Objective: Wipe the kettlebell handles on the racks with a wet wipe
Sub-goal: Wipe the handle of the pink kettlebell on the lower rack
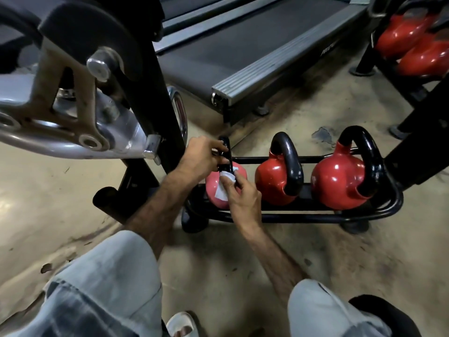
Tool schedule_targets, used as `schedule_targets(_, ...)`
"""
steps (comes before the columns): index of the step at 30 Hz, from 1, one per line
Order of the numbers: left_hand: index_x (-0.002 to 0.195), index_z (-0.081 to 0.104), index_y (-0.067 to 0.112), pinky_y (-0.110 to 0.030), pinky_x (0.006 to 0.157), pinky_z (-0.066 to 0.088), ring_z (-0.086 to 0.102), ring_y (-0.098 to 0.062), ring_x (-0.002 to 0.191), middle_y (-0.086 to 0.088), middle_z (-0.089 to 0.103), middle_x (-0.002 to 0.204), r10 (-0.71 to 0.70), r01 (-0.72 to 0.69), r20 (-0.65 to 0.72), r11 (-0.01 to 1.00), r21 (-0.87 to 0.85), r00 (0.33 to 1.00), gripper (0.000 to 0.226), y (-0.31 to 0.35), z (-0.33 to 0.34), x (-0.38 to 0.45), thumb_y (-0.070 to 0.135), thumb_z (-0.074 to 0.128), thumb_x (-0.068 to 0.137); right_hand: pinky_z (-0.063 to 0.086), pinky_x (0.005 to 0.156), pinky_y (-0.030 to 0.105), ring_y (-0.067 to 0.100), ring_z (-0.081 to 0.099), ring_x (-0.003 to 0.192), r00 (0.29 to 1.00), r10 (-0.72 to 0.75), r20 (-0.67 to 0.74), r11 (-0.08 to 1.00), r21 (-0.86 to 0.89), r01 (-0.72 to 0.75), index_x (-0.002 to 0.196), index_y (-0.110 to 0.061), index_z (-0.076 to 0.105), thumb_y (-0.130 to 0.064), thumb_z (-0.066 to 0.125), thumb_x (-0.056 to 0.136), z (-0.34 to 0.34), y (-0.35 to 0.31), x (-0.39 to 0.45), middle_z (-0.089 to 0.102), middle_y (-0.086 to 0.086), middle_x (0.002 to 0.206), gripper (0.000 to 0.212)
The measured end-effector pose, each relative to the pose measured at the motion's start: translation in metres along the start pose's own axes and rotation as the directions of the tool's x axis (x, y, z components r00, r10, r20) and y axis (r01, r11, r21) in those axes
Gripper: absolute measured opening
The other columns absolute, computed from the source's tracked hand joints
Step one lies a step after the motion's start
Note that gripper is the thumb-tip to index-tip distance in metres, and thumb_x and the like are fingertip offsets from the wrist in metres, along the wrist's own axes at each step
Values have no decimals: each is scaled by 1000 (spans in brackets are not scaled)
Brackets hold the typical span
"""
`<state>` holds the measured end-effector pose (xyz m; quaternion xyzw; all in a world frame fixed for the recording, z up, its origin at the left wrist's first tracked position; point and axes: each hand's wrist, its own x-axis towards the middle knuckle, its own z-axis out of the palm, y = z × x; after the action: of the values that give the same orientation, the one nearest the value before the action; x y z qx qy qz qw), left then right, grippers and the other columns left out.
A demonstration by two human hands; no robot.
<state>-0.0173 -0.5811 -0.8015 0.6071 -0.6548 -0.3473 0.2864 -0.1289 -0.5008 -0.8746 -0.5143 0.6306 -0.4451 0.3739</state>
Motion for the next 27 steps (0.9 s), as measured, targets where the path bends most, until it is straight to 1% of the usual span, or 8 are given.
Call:
schedule_targets(3,105,68,-4,-37,71,60,68,-26,87,-11,61,124,-17,18,8,999,-48,1000,34,3,0,-1,-9,74,72,41,70,19,16,64,99,999,33,-10,998,61,-32,128,-24,62,-51,53,93,2,4,-2,71,4,105,45)
schedule_targets(7,103,70,-3,-34,73,60,69,-23,87,-11,63,120,-6,5,-10,997,-77,1000,34,1,-1,-2,-8,76,70,44,78,21,22,64,105,987,57,-148,994,97,-43,130,-24,61,-39,58,93,7,22,-34,69,12,115,40)
schedule_targets(10,105,67,-6,-27,70,59,68,-16,80,-10,64,113,-20,20,2,990,-140,1000,31,-3,-1,-3,-10,71,75,41,58,18,18,66,78,976,-38,-212,995,84,57,128,-21,62,-36,56,96,11,8,-21,73,13,91,37)
schedule_targets(12,107,65,-10,-20,65,56,65,-4,67,-8,65,103,-62,62,7,971,-232,998,27,-4,-1,-3,-14,63,80,44,59,19,13,66,79,972,-65,-226,994,77,84,129,-26,61,-39,53,97,12,-11,3,73,6,90,35)
schedule_targets(14,106,65,-10,-22,65,57,65,-7,71,-7,64,107,-47,47,5,973,-226,999,26,-6,-2,-4,-16,60,81,46,68,16,12,66,93,972,-45,-229,992,103,70,128,-31,61,-41,52,98,16,-21,19,73,2,103,33)
schedule_targets(19,107,62,-15,-20,59,56,63,-14,76,-12,61,116,-78,85,35,945,-316,996,28,-4,-2,-4,-22,52,83,55,66,31,18,68,80,972,-23,-235,996,74,42,131,-29,60,-46,49,96,18,16,-36,73,10,91,41)
schedule_targets(24,105,66,-8,-25,68,59,66,-14,84,-12,64,118,-59,68,41,950,-306,997,26,-12,-4,-1,-17,58,82,46,62,20,12,64,76,959,-48,-278,994,78,72,118,-24,69,-38,49,99,21,-4,-6,72,6,86,31)
schedule_targets(27,105,67,-8,-28,72,59,67,-17,87,-12,65,116,-56,64,35,951,-303,998,25,-15,-3,0,-15,60,81,36,65,0,12,65,96,965,-42,-259,995,71,63,120,-25,68,-37,48,100,18,-20,19,73,1,106,31)
